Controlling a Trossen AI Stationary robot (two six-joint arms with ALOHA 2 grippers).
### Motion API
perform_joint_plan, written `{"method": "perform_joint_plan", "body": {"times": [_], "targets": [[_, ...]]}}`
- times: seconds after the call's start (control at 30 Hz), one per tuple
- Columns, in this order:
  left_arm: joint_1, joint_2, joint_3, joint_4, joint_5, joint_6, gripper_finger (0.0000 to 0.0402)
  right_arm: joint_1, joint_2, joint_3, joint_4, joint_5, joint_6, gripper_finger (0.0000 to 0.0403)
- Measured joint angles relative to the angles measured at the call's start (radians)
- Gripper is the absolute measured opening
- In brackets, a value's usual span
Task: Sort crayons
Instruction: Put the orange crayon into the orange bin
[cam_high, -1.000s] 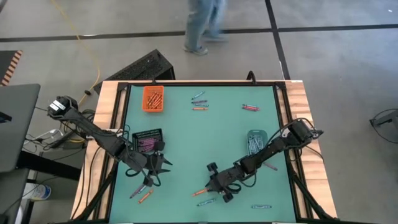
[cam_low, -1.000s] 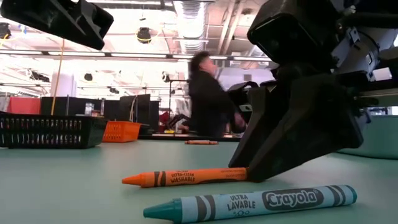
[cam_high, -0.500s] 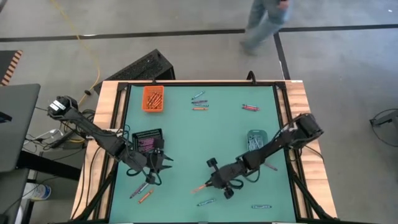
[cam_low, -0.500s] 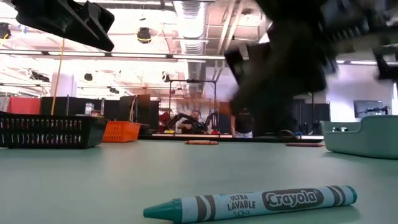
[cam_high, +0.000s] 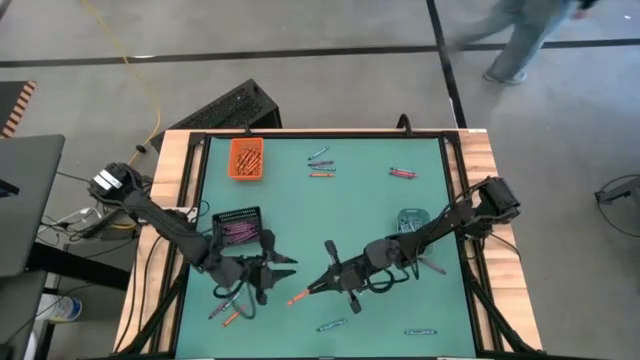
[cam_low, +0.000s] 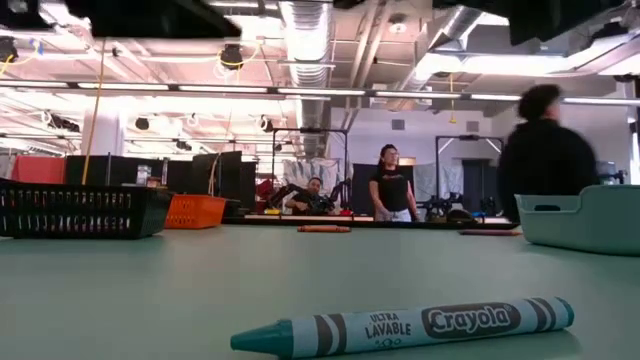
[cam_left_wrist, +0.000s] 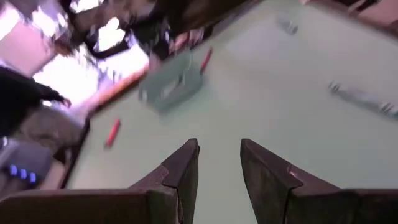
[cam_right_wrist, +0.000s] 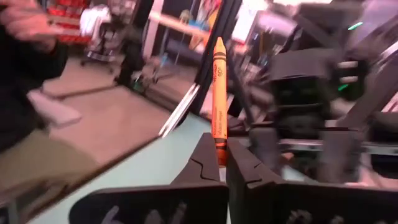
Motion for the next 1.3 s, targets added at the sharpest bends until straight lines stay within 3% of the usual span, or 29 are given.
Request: {"method": "perform_joint_plan", "body": {"times": [0.07,0.2,0.37,0.67,1.3], "targets": [[-0.016,-0.023,0.0,0.021,0.016,0.036,0.0109,0.0,0.0,0.0,0.047,0.0,-0.035,0.0002],[-0.026,-0.098,0.0,0.044,0.161,0.047,0.0109,-0.008,0.0,0.0,0.09,-0.006,-0.075,0.0002],[-0.001,-0.107,0.0,0.187,0.285,0.098,0.0109,-0.034,0.0,0.0,0.119,-0.005,-0.054,0.0002],[0.05,-0.104,0.0,0.273,0.295,0.143,0.0109,-0.052,-0.001,0.0,0.155,-0.005,-0.068,0.0001],[0.053,-0.104,0.0,0.406,0.302,0.187,0.0109,-0.102,-0.001,0.0,0.183,0.028,-0.034,0.0001]]}}
